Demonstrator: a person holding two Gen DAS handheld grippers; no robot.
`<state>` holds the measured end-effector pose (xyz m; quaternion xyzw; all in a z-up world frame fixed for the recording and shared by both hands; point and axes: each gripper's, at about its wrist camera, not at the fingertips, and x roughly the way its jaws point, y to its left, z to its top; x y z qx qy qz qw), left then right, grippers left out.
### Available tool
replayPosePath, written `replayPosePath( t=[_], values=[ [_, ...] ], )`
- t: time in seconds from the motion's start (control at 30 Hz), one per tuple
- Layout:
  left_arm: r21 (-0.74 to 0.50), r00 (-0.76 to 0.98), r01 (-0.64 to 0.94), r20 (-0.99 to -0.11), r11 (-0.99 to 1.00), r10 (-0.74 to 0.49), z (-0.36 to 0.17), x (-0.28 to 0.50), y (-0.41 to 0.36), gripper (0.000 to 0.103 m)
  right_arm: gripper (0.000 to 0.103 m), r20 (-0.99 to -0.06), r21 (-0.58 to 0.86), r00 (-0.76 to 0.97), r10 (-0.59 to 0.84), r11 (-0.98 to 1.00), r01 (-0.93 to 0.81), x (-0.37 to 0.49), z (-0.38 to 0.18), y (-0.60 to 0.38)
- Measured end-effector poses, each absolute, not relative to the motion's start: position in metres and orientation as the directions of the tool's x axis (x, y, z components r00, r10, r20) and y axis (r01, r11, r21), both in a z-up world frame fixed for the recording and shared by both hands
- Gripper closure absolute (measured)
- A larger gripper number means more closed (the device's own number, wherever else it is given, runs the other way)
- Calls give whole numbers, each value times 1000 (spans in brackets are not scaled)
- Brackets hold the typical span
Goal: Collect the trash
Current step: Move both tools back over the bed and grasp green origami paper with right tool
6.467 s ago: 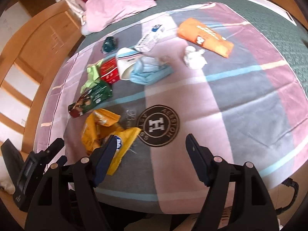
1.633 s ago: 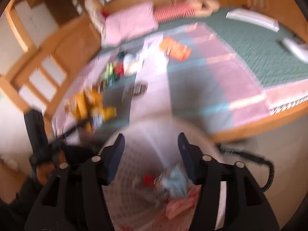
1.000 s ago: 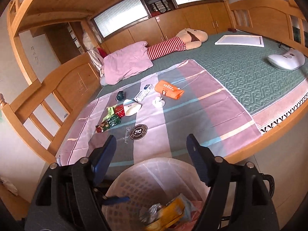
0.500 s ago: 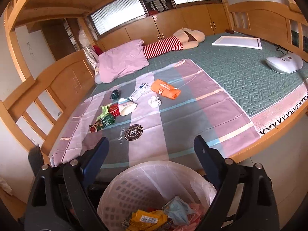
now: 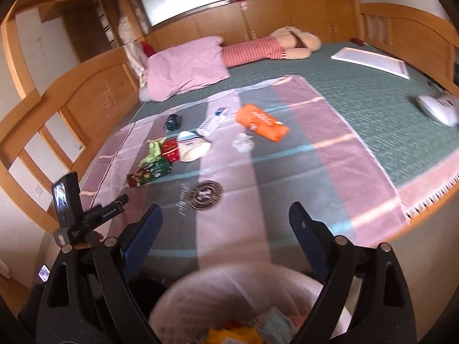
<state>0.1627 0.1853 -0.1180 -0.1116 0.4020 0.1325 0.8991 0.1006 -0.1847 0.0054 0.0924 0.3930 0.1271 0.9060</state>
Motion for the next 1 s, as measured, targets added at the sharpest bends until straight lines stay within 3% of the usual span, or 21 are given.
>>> replayPosePath(
  t=[0.17,0.33,0.67,1.0],
  values=[
    [-8,543,-488,-786,873,296,-134,164,212,4,15,-716,256,611,338,941,-222,151,-9,-128],
    [54,451,-523,-830,851,329,-147,166,218,4,15,-742,321,534,406,914,-249,202,-35,-78],
    [-164,369,-744,-909,647,194,-171,151,256,4,15,-783,303,480,395,917,-260,318,-74,22],
    [-225,408,-780,-891,584,201,-162,153,253,4,15,-877,118,398,268,925,-362,418,-133,144]
  ],
)
